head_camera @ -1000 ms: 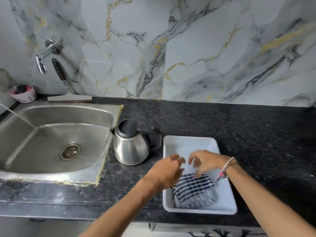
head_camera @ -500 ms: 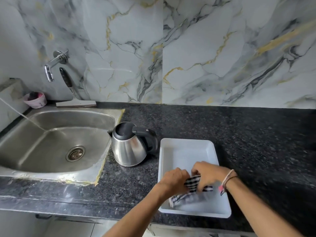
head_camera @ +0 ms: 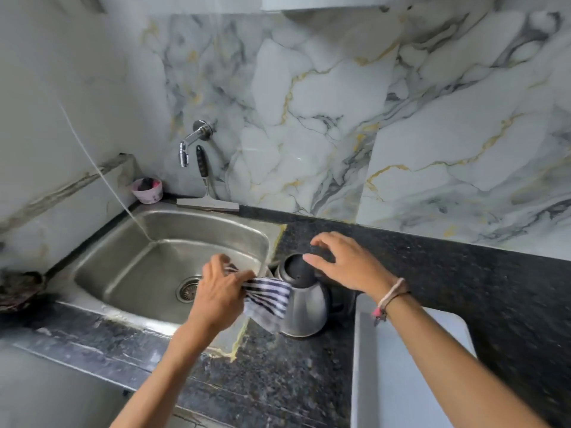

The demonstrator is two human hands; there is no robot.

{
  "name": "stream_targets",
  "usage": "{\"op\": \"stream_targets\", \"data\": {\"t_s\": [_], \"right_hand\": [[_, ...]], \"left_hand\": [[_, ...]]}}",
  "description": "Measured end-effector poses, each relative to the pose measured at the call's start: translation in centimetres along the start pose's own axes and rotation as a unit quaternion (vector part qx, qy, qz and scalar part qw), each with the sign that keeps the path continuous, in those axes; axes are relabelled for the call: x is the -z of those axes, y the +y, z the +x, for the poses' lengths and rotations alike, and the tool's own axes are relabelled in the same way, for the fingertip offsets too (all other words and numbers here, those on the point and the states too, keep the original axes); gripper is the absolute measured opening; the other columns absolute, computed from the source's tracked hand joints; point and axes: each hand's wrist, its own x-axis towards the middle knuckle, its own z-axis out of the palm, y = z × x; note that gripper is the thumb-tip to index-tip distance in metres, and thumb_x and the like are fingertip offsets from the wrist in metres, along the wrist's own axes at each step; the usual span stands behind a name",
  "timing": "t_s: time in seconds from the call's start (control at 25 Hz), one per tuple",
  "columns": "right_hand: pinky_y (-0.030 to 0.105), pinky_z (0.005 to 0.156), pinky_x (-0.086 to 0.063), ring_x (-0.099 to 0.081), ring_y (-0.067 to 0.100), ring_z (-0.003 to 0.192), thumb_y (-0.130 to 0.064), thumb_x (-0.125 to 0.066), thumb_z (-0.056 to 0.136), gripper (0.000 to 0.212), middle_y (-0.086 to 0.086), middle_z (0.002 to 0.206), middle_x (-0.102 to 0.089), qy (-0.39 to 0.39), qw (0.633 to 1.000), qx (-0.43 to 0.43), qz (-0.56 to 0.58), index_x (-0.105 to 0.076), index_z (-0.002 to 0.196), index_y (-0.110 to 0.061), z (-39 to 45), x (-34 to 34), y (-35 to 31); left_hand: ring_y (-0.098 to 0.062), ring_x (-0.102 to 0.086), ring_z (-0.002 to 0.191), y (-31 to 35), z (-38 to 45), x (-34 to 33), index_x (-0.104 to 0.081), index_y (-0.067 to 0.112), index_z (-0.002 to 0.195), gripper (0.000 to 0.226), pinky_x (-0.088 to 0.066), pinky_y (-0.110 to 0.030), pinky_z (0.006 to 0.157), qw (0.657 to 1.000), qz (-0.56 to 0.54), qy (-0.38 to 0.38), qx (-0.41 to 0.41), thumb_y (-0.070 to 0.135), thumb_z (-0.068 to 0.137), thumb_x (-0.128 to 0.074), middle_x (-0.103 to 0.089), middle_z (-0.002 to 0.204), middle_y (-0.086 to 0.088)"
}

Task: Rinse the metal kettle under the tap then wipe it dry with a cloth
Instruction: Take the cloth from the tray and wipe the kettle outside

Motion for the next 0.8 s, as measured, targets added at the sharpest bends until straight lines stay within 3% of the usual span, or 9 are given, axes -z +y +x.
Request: {"op": "stream_targets", "data": {"t_s": [0.12, 0.2, 0.32, 0.4, 0.48, 0.52, 0.6, 0.64, 0.8], "right_hand": [[0.047, 0.121, -0.031, -0.033, 0.027, 0.153, -0.060, -0.034, 0.105, 0.067, 0.010, 0.165, -0.037, -0.011, 0.995, -0.032, -0.098, -0.036, 0.158, -0.018, 3.6, -5.2, -2.0], [0.047, 0.124, -0.026, -0.027, 0.025, 0.157, -0.060, -0.027, 0.106, 0.068, 0.010, 0.169, -0.032, -0.005, 0.991, -0.053, -0.124, -0.031, 0.161, -0.020, 4.6, -7.8, -2.3], [0.047, 0.122, -0.031, -0.034, 0.025, 0.154, -0.060, -0.023, 0.105, 0.068, 0.009, 0.165, -0.040, 0.054, 0.987, -0.054, -0.141, -0.033, 0.160, -0.020, 5.5, -9.4, -1.8], [0.048, 0.120, -0.035, -0.039, 0.026, 0.151, -0.061, -0.019, 0.104, 0.072, 0.010, 0.162, -0.045, 0.081, 0.985, -0.061, -0.138, -0.035, 0.159, -0.019, 5.6, -9.7, -1.7], [0.048, 0.117, -0.039, -0.044, 0.027, 0.148, -0.062, -0.016, 0.102, 0.075, 0.012, 0.158, -0.050, 0.103, 0.983, -0.067, -0.136, -0.036, 0.159, -0.016, 5.7, -10.0, -1.9], [0.048, 0.117, -0.040, -0.046, 0.028, 0.147, -0.061, -0.016, 0.102, 0.076, 0.013, 0.157, -0.052, 0.109, 0.982, -0.070, -0.138, -0.035, 0.159, -0.015, 5.8, -10.1, -2.0], [0.047, 0.117, -0.040, -0.046, 0.028, 0.147, -0.061, -0.015, 0.102, 0.076, 0.013, 0.157, -0.051, 0.116, 0.980, -0.074, -0.142, -0.031, 0.161, -0.015, 6.0, -10.2, -2.2], [0.046, 0.118, -0.039, -0.045, 0.028, 0.148, -0.061, -0.015, 0.102, 0.076, 0.013, 0.158, -0.050, 0.115, 0.980, -0.075, -0.145, -0.030, 0.161, -0.015, 6.1, -10.2, -2.3], [0.045, 0.120, -0.035, -0.041, 0.027, 0.150, -0.063, -0.009, 0.101, 0.079, 0.012, 0.161, -0.046, 0.115, 0.977, -0.086, -0.159, -0.026, 0.162, -0.016, 7.0, -10.5, -2.3]], "left_hand": [[-0.038, -0.036, 0.128, -4.1, 1.2, -3.0, -0.066, 0.032, 0.127, 0.036, -0.036, -0.046, 0.105, 0.996, -0.051, 0.036, 0.068, 0.015, 0.098, -0.054, -0.041, 0.136, -0.018], [-0.037, -0.032, 0.131, -4.6, 1.7, -5.6, -0.068, 0.026, 0.125, 0.037, -0.029, -0.042, 0.106, 0.990, -0.122, 0.007, 0.073, 0.005, 0.099, -0.050, -0.044, 0.138, -0.019], [-0.037, -0.031, 0.132, -3.6, 2.5, -8.5, -0.070, 0.012, 0.114, 0.041, -0.026, -0.021, 0.104, 0.961, -0.276, -0.003, 0.025, -0.011, 0.089, -0.047, -0.049, 0.132, -0.022], [-0.031, -0.042, 0.127, -1.7, 3.1, -9.7, -0.066, 0.010, 0.116, 0.041, -0.033, -0.016, 0.105, 0.916, -0.401, 0.019, 0.018, -0.014, 0.090, -0.045, -0.057, 0.129, -0.017], [-0.016, -0.051, 0.129, 1.0, 3.6, -10.5, -0.052, 0.015, 0.137, 0.038, -0.041, -0.020, 0.109, 0.827, -0.556, 0.061, 0.058, -0.001, 0.104, -0.042, -0.056, 0.139, -0.003], [-0.003, -0.048, 0.134, 2.2, 4.0, -10.9, -0.044, 0.018, 0.147, 0.039, -0.039, -0.013, 0.109, 0.786, -0.608, 0.080, 0.082, 0.011, 0.109, -0.040, -0.051, 0.148, 0.007], [0.012, -0.039, 0.139, 4.0, 5.3, -11.1, -0.038, 0.022, 0.153, 0.043, -0.031, -0.003, 0.109, 0.741, -0.649, 0.113, 0.127, 0.029, 0.111, -0.033, -0.044, 0.154, 0.014], [0.010, -0.043, 0.137, 4.2, 6.3, -11.2, -0.044, 0.021, 0.150, 0.043, -0.034, -0.007, 0.110, 0.723, -0.665, 0.117, 0.144, 0.033, 0.111, -0.030, -0.049, 0.152, 0.011], [-0.025, -0.071, 0.111, 2.4, 12.5, -10.9, -0.073, 0.010, 0.118, 0.066, -0.050, -0.051, 0.108, 0.641, -0.744, 0.045, 0.185, 0.050, 0.108, -0.022, -0.076, 0.114, -0.018]]}}
